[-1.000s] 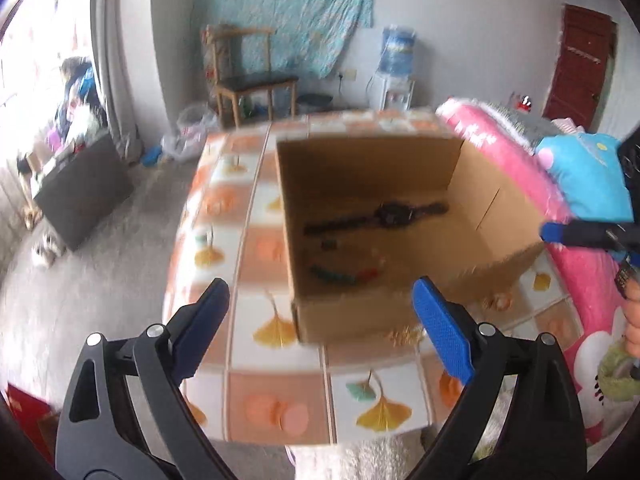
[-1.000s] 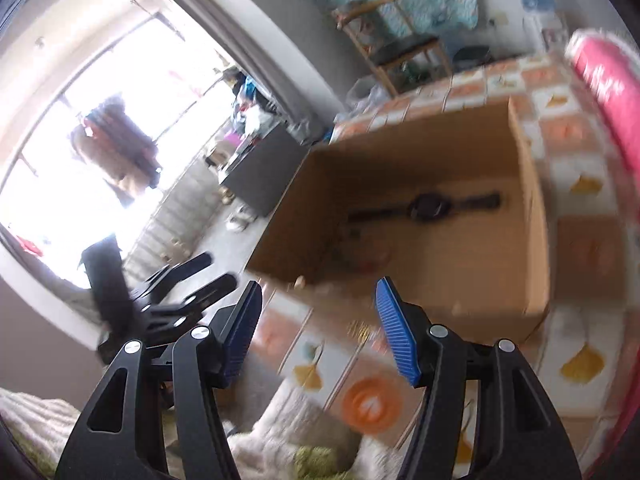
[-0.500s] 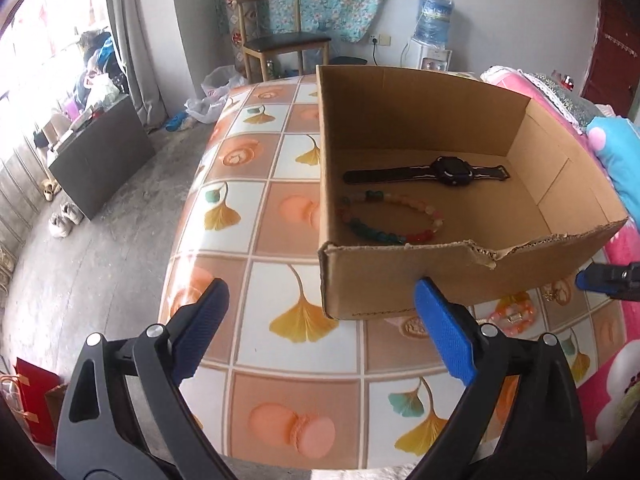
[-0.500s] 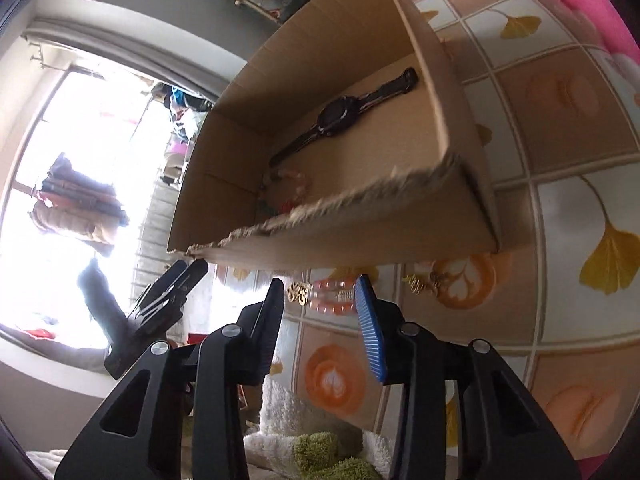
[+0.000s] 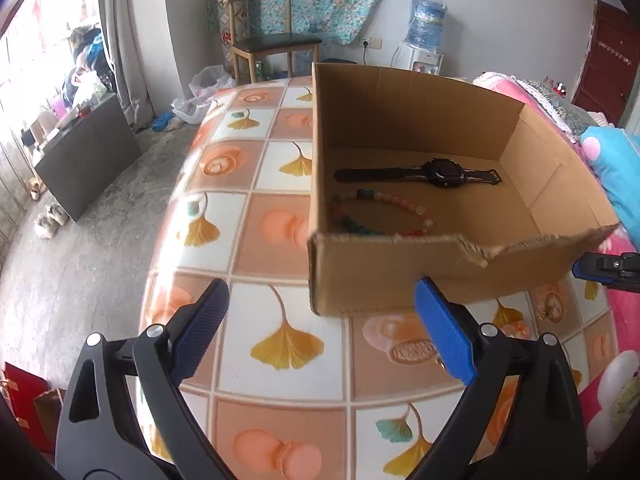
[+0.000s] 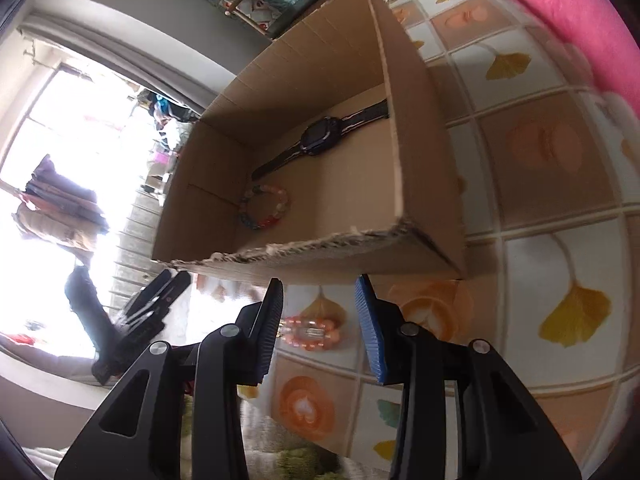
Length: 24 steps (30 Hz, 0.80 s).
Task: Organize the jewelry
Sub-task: 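Move both open tools beside the box toward the gold charms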
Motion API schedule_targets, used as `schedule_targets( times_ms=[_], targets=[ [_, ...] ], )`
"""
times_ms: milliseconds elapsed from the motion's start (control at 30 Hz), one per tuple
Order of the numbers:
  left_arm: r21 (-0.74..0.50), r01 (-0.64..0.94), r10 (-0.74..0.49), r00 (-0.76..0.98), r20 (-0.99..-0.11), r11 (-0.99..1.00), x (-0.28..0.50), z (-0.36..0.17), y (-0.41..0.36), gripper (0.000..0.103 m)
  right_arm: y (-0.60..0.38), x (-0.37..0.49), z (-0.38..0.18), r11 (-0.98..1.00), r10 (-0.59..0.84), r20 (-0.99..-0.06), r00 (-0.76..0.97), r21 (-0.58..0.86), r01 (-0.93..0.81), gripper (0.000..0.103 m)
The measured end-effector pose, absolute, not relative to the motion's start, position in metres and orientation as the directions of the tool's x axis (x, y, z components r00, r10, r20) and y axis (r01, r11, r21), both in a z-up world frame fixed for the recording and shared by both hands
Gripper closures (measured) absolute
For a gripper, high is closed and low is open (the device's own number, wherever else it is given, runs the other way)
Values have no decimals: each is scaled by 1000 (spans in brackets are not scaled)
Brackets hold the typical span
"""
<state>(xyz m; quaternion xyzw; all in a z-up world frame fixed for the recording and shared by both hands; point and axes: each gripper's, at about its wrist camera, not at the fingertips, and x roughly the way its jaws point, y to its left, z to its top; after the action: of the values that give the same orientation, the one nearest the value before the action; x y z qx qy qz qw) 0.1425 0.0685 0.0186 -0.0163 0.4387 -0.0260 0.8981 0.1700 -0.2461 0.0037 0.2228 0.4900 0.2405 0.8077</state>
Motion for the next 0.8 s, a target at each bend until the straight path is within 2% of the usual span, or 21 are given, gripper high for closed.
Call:
schedule_targets(
  times_ms=[67, 200, 400, 567, 800],
  targets=[
    [-93, 49, -104, 592, -799, 994, 135, 13, 68, 12, -251, 163, 3, 827, 551, -715, 431, 538, -164, 60],
    [-83, 70, -107, 530, -841, 994, 117, -8, 57, 12, -258, 147, -2, 883, 462, -766, 447, 446, -148, 60],
    [-98, 49, -110, 472, -875, 994, 103, -33, 48, 12, -236, 127, -10, 874, 485, -774, 407, 420, -243, 61],
    [-81, 57, -98, 465, -880, 995, 104, -40, 41, 12, -189, 130, -7, 883, 450, -794, 409, 326, -338, 70],
    [-68, 71, -93, 474, -876, 995, 107, -45, 36, 12, -159, 146, -14, 920, 320, -850, 418, 173, -352, 81]
  ],
)
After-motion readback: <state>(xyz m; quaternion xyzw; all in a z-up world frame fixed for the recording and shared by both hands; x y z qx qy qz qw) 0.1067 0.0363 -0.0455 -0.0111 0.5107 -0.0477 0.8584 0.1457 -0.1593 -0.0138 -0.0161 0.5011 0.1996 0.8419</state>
